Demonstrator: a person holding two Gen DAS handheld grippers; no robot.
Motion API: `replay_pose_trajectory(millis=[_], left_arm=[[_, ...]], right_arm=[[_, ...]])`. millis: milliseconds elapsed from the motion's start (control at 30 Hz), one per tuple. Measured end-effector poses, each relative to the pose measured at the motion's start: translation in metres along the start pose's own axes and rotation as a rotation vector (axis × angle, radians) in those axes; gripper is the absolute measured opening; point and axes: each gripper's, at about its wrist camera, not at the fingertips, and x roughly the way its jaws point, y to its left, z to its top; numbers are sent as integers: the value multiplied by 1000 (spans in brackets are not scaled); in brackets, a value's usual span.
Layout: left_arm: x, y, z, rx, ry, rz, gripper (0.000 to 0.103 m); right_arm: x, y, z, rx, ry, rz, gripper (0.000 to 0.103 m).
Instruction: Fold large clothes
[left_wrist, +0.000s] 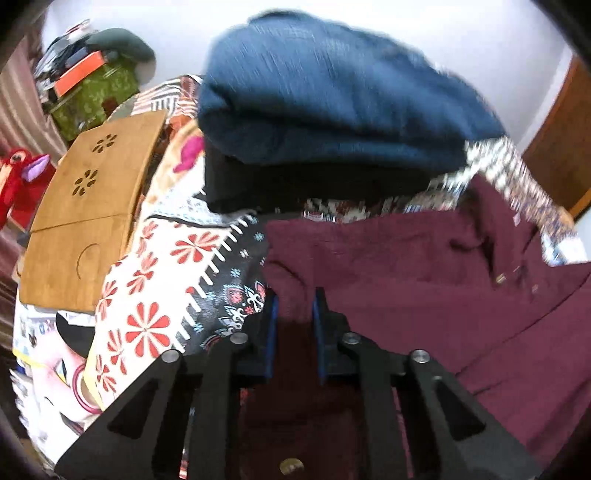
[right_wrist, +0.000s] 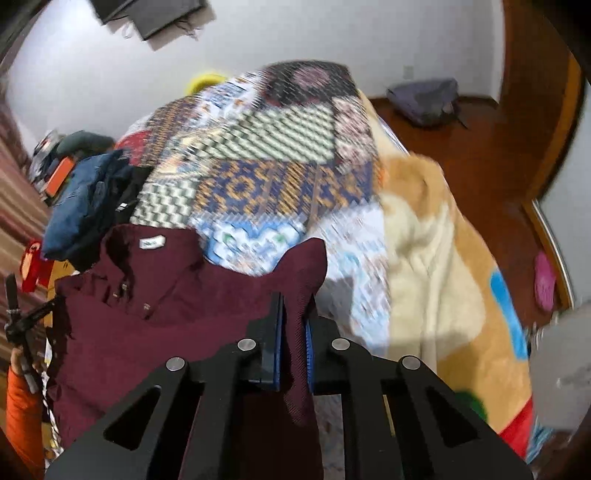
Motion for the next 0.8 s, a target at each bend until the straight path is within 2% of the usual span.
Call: replay_pose_trajectory(millis=[133,267,333,533,633,800], left_arm=[[-39,5,9,-28,-98,-18,13],[-59,6,16,-31,-152,-6,13],[-54,11,21,-41,-138,-1,13],[2,34,13,-106,-4,7,15],[14,38,7,-135,9,6,18],[13,34,4,-125,25,27,18]], right_arm=[[0,25,28,-67,-39,-2,8],[12,44,47,-111,-53,-25,8],[26,45,53,-111,-35,-44,8],[68,30,44,-98,77,-128,9],[80,16,36,-72,119,-149,11],[69,11,34,-54,122,-153,13]])
